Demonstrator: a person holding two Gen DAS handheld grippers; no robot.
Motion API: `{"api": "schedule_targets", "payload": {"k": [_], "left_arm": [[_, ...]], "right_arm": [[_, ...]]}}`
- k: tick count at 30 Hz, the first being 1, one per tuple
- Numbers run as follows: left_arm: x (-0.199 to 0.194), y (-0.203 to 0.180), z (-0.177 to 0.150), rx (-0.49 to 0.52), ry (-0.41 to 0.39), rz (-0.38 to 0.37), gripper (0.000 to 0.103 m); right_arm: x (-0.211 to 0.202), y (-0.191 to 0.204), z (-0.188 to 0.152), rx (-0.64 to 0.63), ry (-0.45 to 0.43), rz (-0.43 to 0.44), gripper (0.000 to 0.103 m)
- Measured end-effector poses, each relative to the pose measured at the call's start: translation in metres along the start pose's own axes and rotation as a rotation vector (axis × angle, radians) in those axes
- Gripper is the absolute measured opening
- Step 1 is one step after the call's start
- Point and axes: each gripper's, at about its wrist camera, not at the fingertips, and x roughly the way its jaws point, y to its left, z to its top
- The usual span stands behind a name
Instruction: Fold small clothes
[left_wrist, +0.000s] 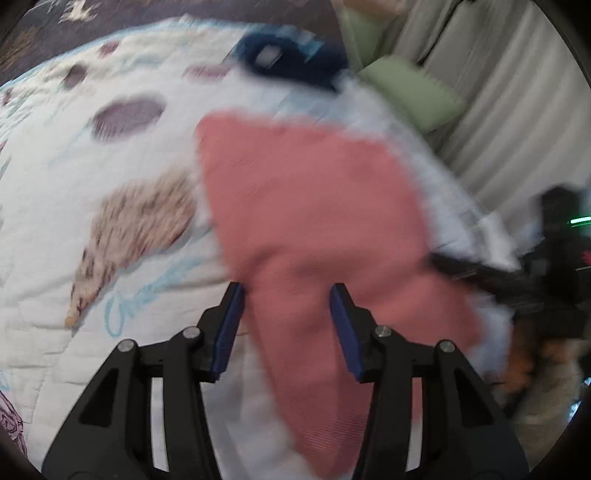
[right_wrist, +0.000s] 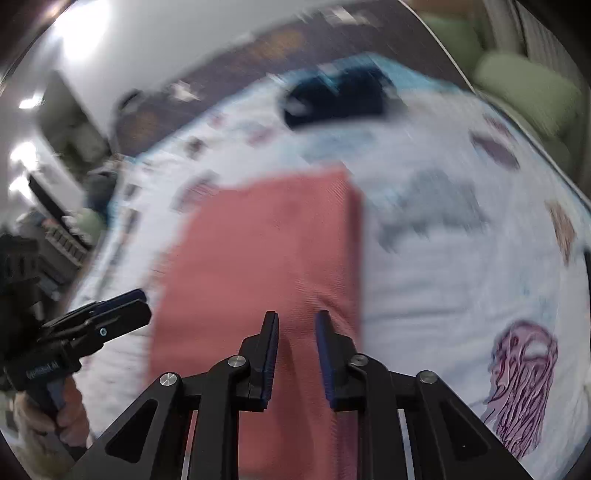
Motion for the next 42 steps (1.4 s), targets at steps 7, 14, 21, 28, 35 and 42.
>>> {"api": "schedule_targets", "payload": {"k": [7,14,21,28,35,42], "left_arm": [[-0.015,0.01,0.006,-0.063,-0.021,-0.064,0.055],[-0.004,0.016,0.012,-0.05,0.003,-0.064,0.062],[0.003,0.014,0.014,-0.005,0.004,-0.087,0.072],[0.01,0.012,0.02,0.005,0.003,-0.107,0.075],[0.017,0.015,0.032,0.011,0.003,-0.139,0.075],[0.026,0.016,0.045,0.016,-0.012,-0.169,0.075]], "right_arm": [[-0.014,-0.018,-0.002,0.04,-0.028,0.112,0.02],[-0.009,-0.041,0.02,0.076,-0.031,0.054,0.057],[0.009,-0.047,0.019,0.097,0.005,0.122,0.057],[0.016,-0.044,0.025,0.076,0.014,0.144,0.057],[0.028,-0.042,0.035,0.062,0.018,0.188,0.057],[0.047,-0.039,0.055,0.048,0.027,0.233,0.057]]}}
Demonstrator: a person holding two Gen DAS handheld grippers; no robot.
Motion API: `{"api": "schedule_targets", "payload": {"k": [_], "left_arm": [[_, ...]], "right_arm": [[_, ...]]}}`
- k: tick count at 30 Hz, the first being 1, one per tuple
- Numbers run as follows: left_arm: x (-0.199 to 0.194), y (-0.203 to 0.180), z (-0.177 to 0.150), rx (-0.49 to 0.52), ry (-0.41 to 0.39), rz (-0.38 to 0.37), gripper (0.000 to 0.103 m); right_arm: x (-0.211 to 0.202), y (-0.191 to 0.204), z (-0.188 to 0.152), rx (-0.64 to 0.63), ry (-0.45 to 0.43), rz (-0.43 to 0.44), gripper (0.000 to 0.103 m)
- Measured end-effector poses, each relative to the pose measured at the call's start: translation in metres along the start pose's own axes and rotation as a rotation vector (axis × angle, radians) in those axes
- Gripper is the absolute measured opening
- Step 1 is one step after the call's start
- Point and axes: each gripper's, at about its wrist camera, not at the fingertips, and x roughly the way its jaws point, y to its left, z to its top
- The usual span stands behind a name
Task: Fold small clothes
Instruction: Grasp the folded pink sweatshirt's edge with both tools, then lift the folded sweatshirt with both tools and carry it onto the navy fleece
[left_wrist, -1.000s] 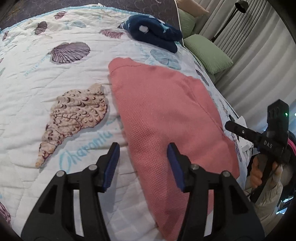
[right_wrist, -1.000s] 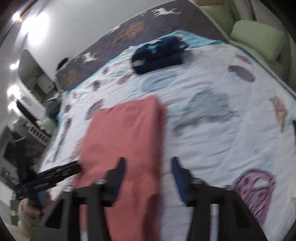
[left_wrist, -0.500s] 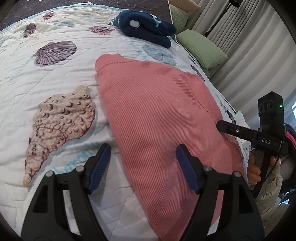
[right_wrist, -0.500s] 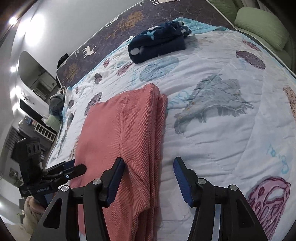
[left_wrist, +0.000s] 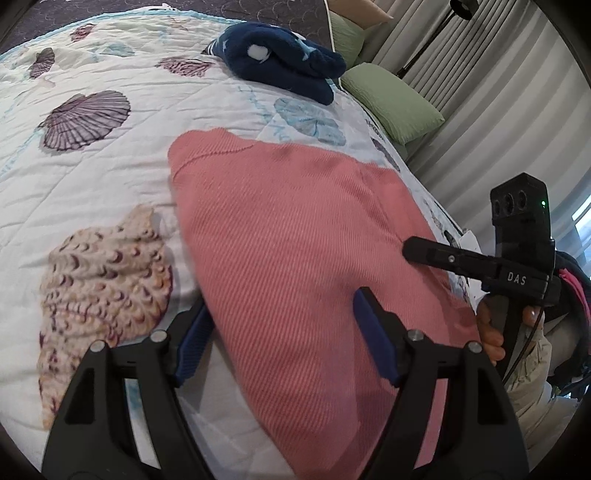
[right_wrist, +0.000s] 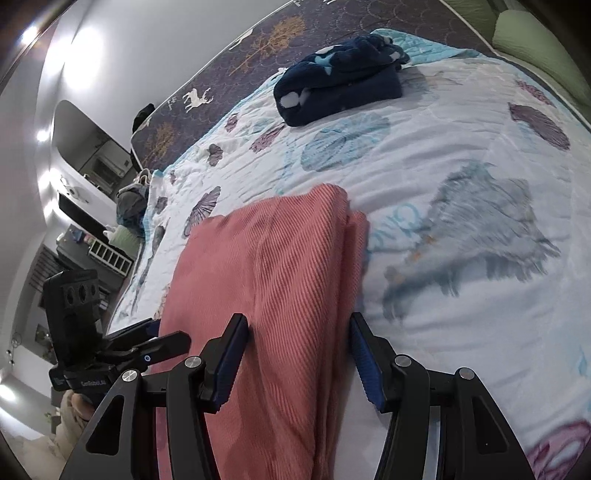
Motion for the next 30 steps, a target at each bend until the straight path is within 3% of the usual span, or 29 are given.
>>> {"api": "schedule_targets", "payload": {"k": [5,7,10,12,17,30], "left_arm": [[0.004,0.0,0.004,0.02,-0.012,-0.004,0.072],[0.003,-0.001,0.005,0.023,-0.018,0.005,0.059],[-0.003,-0.004,0.007,0.036,-0.054,0.02,0.037],[-0.011,-0.011,0.006,0.051,-0.09,0.045,0.031],[-0.03,-0.032,0.002,0.117,-0.166,0.101,0.03],[-0.102,-0.074,0.004,0.199,-0.326,0.122,0.028]], "right_arm": [[0.01,0.003,0.009,-0.024,-0.006,0.001,0.055],[0.011,0.004,0.01,-0.031,-0.015,-0.012,0.047],[0.007,0.007,0.008,-0.036,-0.031,-0.012,0.027],[0.001,0.016,0.005,-0.064,-0.059,-0.034,0.023],[-0.02,0.042,0.001,-0.135,-0.133,-0.09,0.022],[-0.092,0.1,-0.014,-0.238,-0.315,-0.12,0.022]]}}
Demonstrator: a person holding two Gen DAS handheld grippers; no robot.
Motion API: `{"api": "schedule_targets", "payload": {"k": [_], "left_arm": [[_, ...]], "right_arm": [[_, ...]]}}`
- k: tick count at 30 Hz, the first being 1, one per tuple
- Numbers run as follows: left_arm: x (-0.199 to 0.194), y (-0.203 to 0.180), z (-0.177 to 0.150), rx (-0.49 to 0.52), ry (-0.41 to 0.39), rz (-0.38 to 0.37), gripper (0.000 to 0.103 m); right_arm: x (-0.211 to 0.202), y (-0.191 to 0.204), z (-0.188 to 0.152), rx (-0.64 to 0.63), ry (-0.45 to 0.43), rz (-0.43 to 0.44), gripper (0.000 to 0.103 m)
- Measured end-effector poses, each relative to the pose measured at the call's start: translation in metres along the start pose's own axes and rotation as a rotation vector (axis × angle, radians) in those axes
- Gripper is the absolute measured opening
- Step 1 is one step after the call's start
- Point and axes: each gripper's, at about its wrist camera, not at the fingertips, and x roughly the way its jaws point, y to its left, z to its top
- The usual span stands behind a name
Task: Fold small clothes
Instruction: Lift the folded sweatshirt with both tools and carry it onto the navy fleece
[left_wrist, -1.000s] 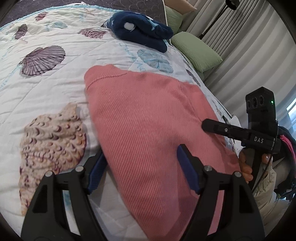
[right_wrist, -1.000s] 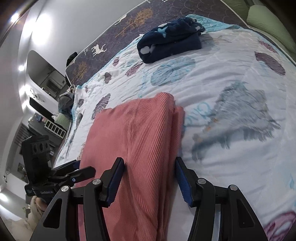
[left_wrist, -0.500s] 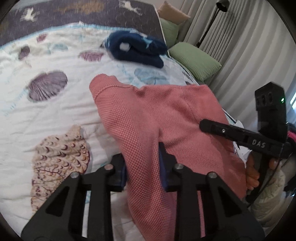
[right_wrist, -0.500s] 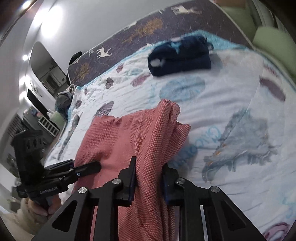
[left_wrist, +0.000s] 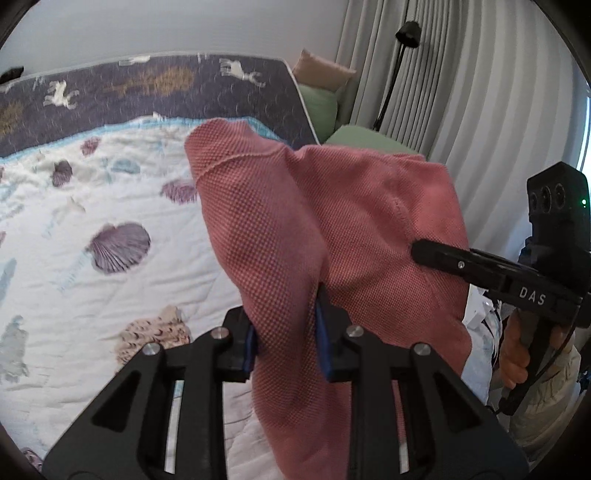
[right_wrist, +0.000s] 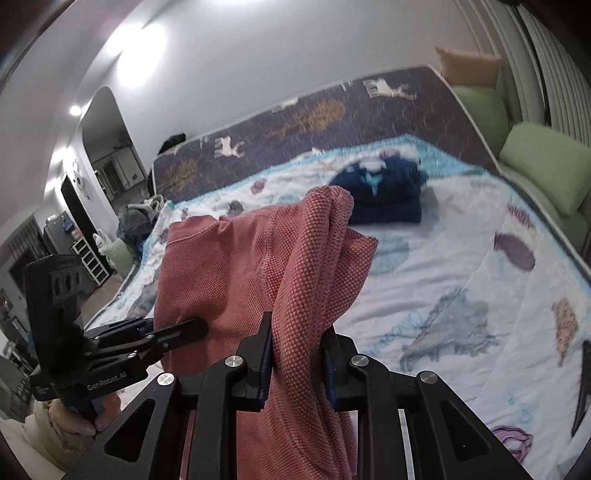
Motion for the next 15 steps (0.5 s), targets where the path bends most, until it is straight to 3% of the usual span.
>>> {"api": "schedule_targets", "payload": {"k": [7,15], "left_arm": [[-0.028,-0.016,0.048,0.066,-0.095,0.034,0.028],[-0.044,-0.043,0.158,0.201,-0.195,0.101,0.028]], "right_arm": [[-0.038,0.024,0.029,-0.063,-0.113,-0.009,0.021],[-0.069,0.022,0.125,-0.067,-0.217,0.027,0.021]]}}
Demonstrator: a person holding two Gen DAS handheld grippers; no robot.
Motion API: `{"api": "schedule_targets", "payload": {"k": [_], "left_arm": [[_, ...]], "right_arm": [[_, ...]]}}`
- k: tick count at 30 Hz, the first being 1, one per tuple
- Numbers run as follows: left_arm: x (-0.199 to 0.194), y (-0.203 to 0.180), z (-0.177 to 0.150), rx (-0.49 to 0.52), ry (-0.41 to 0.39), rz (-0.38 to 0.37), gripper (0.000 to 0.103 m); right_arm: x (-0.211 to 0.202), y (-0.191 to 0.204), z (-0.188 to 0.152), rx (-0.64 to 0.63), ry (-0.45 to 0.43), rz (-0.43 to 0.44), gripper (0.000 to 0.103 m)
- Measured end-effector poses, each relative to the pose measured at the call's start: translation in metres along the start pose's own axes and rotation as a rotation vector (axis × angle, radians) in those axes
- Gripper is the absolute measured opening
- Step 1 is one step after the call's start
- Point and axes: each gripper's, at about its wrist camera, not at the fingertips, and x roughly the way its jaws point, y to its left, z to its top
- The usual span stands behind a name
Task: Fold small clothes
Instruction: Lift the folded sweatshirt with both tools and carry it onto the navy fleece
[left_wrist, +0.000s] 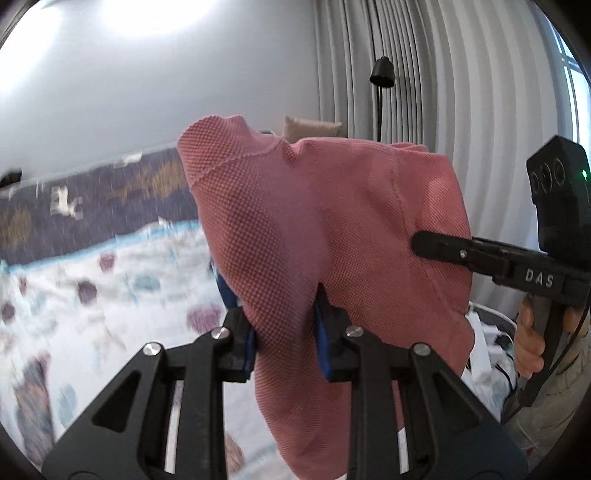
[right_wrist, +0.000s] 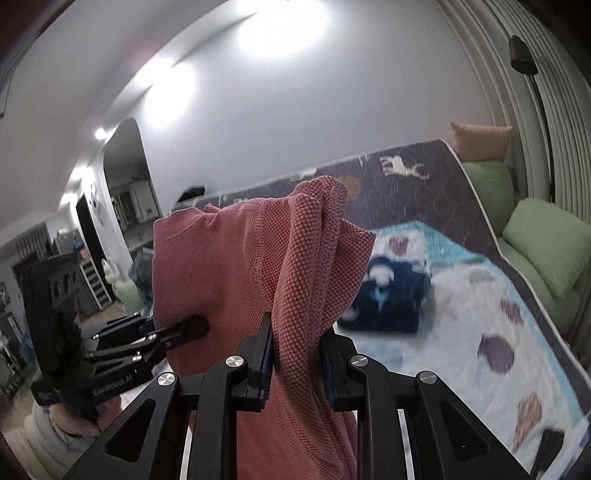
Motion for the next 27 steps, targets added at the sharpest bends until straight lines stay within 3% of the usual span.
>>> {"api": "schedule_targets", "payload": {"k": [7,12,19,27], "left_arm": [[0.037,0.009,0.094,0.045,-0.04,0.046,0.028],[0.079,0.014,0.133,0.111,-0.067,0.125,0.028],[0.166,0.037,0.136,0.114,-0.015,0.18,0.028],[0.307,0.075,0.1,0.136,0.122,0.236,0.029]], "right_arm": [[0.019,-0.024,0.092,0.04,-0.06,-0.001,0.021],[0.04,-0.038,0.138,0.001,-0.126,-0.02,0.021],[0.111,-0.087,0.162,0.041,-0.141,-0.036,0.021],[0.229,-0.177,0.136,0.154,-0.065,-0.048,0.021]]}}
